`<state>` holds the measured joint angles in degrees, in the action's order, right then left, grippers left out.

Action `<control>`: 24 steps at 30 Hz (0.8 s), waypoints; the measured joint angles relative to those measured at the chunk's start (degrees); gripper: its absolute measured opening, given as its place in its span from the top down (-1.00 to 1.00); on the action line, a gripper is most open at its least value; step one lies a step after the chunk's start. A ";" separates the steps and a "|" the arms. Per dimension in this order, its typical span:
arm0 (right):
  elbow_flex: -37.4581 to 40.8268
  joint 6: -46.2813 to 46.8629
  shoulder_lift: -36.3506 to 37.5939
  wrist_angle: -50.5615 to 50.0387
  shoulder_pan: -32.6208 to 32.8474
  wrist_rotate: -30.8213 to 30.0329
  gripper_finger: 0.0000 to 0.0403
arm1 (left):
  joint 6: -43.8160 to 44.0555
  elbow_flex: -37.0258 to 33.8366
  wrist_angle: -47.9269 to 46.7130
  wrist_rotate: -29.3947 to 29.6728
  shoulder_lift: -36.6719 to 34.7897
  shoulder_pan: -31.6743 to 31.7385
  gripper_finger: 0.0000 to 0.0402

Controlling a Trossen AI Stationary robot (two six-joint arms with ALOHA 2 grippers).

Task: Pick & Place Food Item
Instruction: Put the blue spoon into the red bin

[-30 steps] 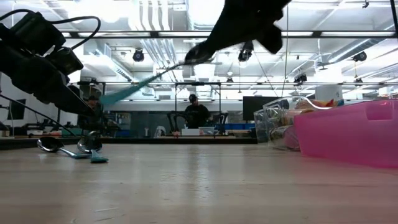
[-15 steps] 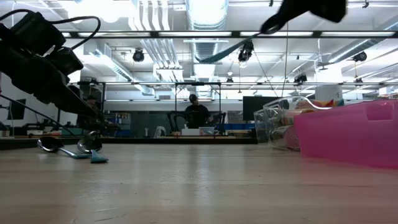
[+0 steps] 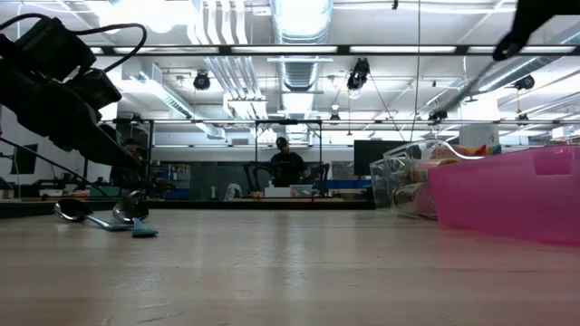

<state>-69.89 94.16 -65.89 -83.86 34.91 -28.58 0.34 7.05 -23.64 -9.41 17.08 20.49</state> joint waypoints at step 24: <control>19.01 24.72 -1.75 4.35 6.13 8.60 0.96 | 0.00 0.02 0.00 0.00 0.02 0.00 -0.72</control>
<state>-50.87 118.88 -67.64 -79.50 41.04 -19.98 0.34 7.07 -23.64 -9.41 17.10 20.49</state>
